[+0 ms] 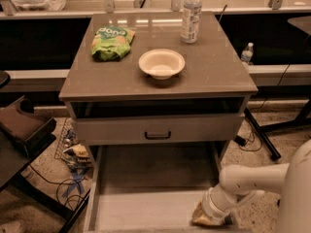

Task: Open middle drawer

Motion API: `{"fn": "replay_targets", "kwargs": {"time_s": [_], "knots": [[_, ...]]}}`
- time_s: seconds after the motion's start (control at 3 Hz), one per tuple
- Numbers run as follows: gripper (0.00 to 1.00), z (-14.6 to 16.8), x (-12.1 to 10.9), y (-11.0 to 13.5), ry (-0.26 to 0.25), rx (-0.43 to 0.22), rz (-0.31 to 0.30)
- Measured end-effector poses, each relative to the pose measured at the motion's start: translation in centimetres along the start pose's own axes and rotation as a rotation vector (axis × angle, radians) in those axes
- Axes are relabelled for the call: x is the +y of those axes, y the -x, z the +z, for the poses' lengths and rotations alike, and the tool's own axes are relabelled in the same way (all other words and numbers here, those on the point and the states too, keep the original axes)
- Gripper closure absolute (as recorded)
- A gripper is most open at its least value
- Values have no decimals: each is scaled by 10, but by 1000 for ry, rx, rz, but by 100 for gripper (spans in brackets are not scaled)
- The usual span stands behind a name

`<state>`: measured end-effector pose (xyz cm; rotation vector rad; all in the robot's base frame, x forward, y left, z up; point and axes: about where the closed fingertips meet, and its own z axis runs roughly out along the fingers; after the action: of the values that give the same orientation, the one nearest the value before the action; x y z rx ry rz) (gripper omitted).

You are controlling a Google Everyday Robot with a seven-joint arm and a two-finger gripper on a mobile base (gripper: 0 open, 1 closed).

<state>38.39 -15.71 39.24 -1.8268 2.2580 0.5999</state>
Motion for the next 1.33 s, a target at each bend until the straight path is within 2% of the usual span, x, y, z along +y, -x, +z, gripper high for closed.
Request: {"fn": "replay_targets", "kwargs": {"time_s": [0.33,0.67,1.33], "knots": [[84,-1,0,0,0,0,0],[53,1,1,0,4,0,-1],[6,3,3,0,9,0,-1]]}}
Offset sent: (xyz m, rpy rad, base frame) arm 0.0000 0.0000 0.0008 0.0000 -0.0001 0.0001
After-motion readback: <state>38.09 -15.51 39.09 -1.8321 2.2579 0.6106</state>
